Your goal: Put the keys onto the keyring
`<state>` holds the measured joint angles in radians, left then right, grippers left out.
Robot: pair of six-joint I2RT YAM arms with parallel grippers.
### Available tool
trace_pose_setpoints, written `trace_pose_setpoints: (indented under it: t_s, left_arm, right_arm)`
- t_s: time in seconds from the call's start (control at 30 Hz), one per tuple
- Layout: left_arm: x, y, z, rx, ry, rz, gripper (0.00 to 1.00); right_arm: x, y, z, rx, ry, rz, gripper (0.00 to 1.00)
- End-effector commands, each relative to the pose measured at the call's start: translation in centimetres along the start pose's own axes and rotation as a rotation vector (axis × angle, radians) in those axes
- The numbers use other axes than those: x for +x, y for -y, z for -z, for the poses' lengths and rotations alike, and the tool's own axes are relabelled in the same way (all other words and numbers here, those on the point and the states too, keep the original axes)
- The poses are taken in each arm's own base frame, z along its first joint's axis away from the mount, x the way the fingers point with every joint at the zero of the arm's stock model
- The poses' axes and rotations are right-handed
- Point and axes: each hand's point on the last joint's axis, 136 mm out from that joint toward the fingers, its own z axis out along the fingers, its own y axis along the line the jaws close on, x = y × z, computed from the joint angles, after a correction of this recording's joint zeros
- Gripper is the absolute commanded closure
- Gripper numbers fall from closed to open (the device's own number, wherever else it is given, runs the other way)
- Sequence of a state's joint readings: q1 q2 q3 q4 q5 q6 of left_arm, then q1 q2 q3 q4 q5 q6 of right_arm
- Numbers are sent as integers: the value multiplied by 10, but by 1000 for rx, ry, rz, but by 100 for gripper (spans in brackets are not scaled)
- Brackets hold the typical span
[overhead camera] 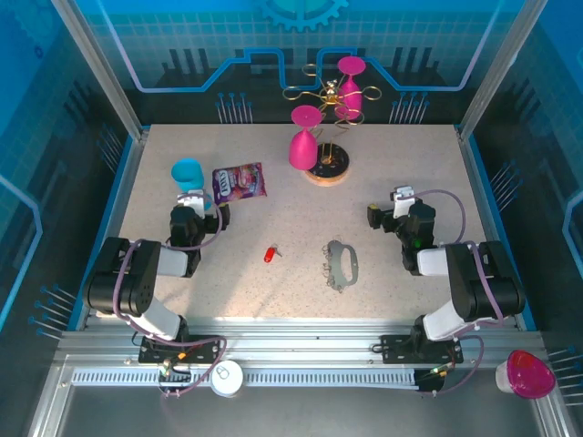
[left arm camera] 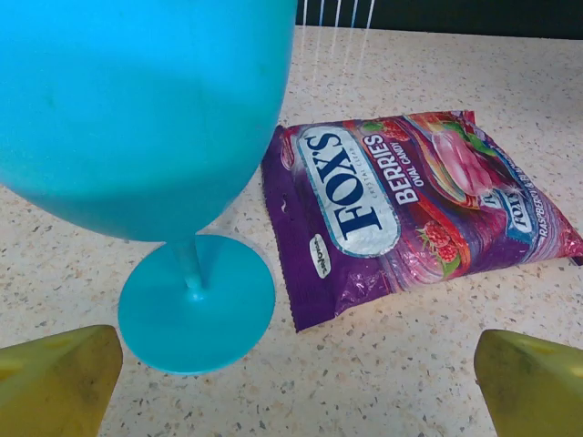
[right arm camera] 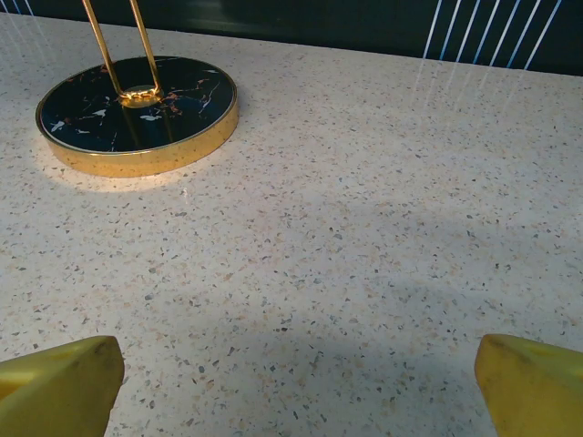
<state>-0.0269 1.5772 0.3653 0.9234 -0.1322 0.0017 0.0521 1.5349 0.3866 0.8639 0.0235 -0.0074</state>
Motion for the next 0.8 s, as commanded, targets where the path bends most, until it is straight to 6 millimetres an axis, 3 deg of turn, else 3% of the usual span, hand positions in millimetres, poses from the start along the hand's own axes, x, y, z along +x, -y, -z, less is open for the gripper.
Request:
trace_pose_setpoints:
  t_s: [0.0,0.57,0.7,0.77]
  left_arm:
    - [-17,3,0,26,38,3,1]
    - [-20,9,2,79,48,-5,1]
    - [-47,19,24,123,48,-22,1]
    - [-77,18,36,109,70,23,1]
  right_arm:
    - [-9,-1,-3,8,24,15,0]
    - [-15,-4,4,-21,58,25,0]
    - [-45,-7,31,15,95,53,0]
    - [-65,-2,48,50,109,5,0]
